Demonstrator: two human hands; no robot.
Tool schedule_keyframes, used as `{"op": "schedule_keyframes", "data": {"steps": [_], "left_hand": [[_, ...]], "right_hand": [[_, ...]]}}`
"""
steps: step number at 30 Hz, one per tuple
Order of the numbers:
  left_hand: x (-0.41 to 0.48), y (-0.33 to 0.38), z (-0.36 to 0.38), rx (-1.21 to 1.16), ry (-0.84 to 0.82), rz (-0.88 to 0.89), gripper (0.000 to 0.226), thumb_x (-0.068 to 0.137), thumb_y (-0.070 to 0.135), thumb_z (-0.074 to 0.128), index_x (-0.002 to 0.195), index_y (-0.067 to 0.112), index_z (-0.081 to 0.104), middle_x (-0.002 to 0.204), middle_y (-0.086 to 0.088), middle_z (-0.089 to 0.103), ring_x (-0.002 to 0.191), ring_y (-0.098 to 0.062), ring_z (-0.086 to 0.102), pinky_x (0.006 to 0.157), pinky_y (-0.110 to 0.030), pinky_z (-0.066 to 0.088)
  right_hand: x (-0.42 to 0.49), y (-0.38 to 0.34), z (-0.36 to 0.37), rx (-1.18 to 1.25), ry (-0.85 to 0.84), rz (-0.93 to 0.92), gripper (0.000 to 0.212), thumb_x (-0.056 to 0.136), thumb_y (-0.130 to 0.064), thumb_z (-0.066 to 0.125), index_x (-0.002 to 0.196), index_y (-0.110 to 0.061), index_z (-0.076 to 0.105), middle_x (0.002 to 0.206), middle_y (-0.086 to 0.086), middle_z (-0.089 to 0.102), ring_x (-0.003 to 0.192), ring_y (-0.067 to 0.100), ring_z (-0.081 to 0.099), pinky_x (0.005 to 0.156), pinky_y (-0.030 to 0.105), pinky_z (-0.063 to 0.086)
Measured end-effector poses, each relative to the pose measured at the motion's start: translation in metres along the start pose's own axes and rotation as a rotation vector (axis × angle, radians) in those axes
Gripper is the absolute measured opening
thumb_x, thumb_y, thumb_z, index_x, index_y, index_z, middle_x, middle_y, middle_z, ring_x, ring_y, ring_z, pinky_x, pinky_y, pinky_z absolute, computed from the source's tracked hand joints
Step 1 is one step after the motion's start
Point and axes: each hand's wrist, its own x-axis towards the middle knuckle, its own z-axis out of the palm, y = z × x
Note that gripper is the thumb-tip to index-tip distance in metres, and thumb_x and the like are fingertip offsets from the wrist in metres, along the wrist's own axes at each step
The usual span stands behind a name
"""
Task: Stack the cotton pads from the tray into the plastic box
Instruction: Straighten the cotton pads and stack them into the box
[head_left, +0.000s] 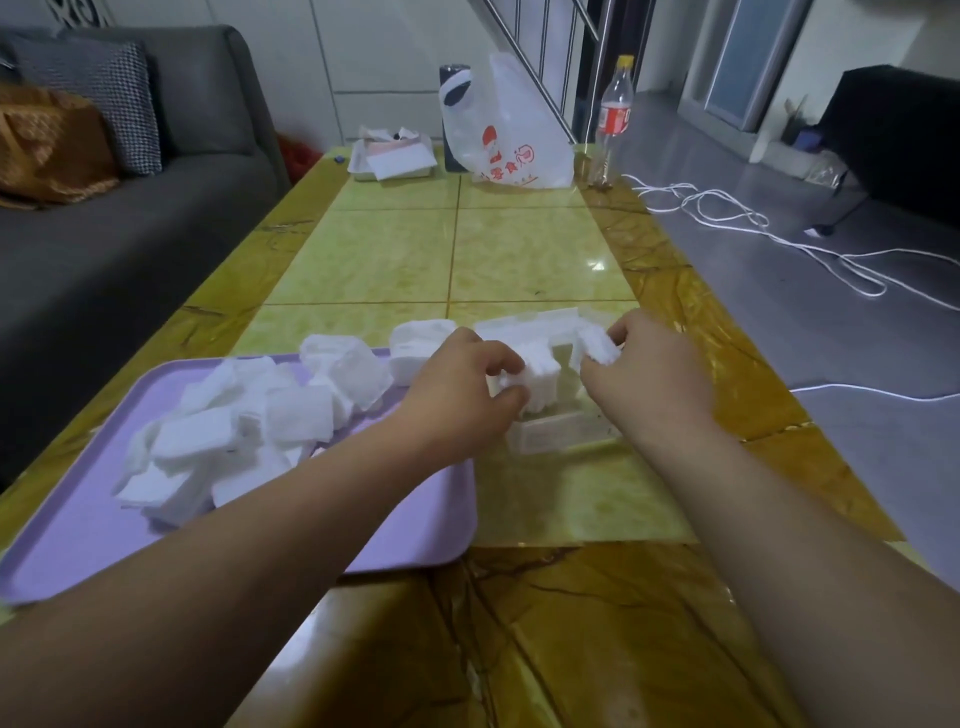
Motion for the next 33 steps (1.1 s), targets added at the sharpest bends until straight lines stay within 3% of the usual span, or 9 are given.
{"op": "schedule_keyframes", "data": {"steps": [3,6,13,17,21,24,27,30,33], "left_hand": [[-0.002,0.0,0.001,-0.006,-0.002,0.0,0.026,0.09,0.033,0.072,0.114,0.026,0.072,0.111,0.005,0.055,0.089,-0.013,0.061,0.086,-0.027,0.049],[-0.002,0.0,0.003,-0.019,0.013,0.004,0.025,0.091,0.031,0.071,0.115,0.025,0.072,0.111,0.006,0.055,0.088,-0.012,0.061,0.084,-0.024,0.047],[-0.003,-0.005,0.005,-0.072,0.041,0.004,0.025,0.091,0.029,0.073,0.114,0.022,0.073,0.107,0.006,0.052,0.078,-0.008,0.064,0.075,-0.019,0.044],[-0.004,-0.005,0.004,-0.078,0.033,0.01,0.025,0.091,0.031,0.073,0.115,0.023,0.073,0.107,0.007,0.052,0.077,-0.005,0.063,0.074,-0.018,0.043],[-0.006,-0.006,0.001,-0.087,0.007,0.034,0.026,0.093,0.033,0.071,0.117,0.023,0.072,0.111,0.008,0.055,0.082,-0.004,0.064,0.081,-0.024,0.051],[-0.014,-0.013,-0.009,-0.122,0.005,0.075,0.025,0.093,0.028,0.072,0.117,0.023,0.071,0.112,0.01,0.057,0.088,-0.003,0.067,0.084,-0.025,0.053],[-0.028,-0.024,-0.028,-0.086,0.03,0.112,0.023,0.091,0.022,0.073,0.115,0.021,0.072,0.109,0.009,0.059,0.086,-0.004,0.068,0.081,-0.02,0.05],[-0.046,-0.041,-0.058,0.015,0.06,0.093,0.016,0.09,0.02,0.074,0.105,0.024,0.074,0.102,0.01,0.059,0.078,-0.006,0.065,0.076,-0.018,0.045],[-0.066,-0.06,-0.091,0.185,0.108,0.018,0.014,0.089,0.027,0.073,0.103,0.026,0.075,0.104,0.007,0.059,0.08,-0.013,0.062,0.076,-0.028,0.048]], "right_hand": [[0.004,-0.005,0.014,-0.064,-0.029,-0.005,0.026,0.09,-0.042,0.06,0.104,-0.02,0.059,0.098,0.001,0.065,0.086,0.029,0.06,0.065,0.035,0.044],[0.006,-0.011,0.022,-0.124,-0.03,-0.011,0.018,0.091,-0.035,0.058,0.103,-0.021,0.058,0.101,0.004,0.064,0.085,0.029,0.056,0.066,0.034,0.041],[0.002,-0.019,0.019,-0.056,-0.142,-0.065,0.026,0.073,-0.019,0.065,0.096,-0.011,0.071,0.094,0.007,0.071,0.086,0.031,0.066,0.075,0.041,0.059],[0.005,-0.017,0.022,-0.095,-0.046,-0.052,0.014,0.082,-0.019,0.061,0.095,-0.018,0.067,0.095,0.004,0.067,0.085,0.03,0.058,0.067,0.034,0.048],[0.001,-0.02,0.026,-0.029,-0.151,-0.034,0.016,0.079,-0.021,0.062,0.094,-0.023,0.066,0.097,0.001,0.068,0.088,0.026,0.062,0.072,0.035,0.054],[-0.003,-0.026,0.021,-0.087,-0.212,-0.013,0.029,0.078,-0.03,0.06,0.107,-0.029,0.065,0.107,-0.005,0.067,0.098,0.025,0.062,0.077,0.033,0.049],[-0.01,-0.032,0.017,-0.156,-0.206,-0.021,0.047,0.079,-0.025,0.063,0.126,-0.024,0.061,0.125,-0.001,0.064,0.114,0.028,0.058,0.08,0.034,0.044],[-0.019,-0.046,0.015,-0.21,-0.124,-0.124,0.048,0.083,-0.016,0.058,0.131,-0.017,0.06,0.135,0.004,0.058,0.126,0.029,0.051,0.091,0.037,0.043],[-0.035,-0.068,0.024,-0.097,-0.059,-0.366,0.041,0.089,-0.011,0.051,0.128,-0.016,0.065,0.135,0.003,0.059,0.13,0.026,0.05,0.101,0.039,0.046]]}}
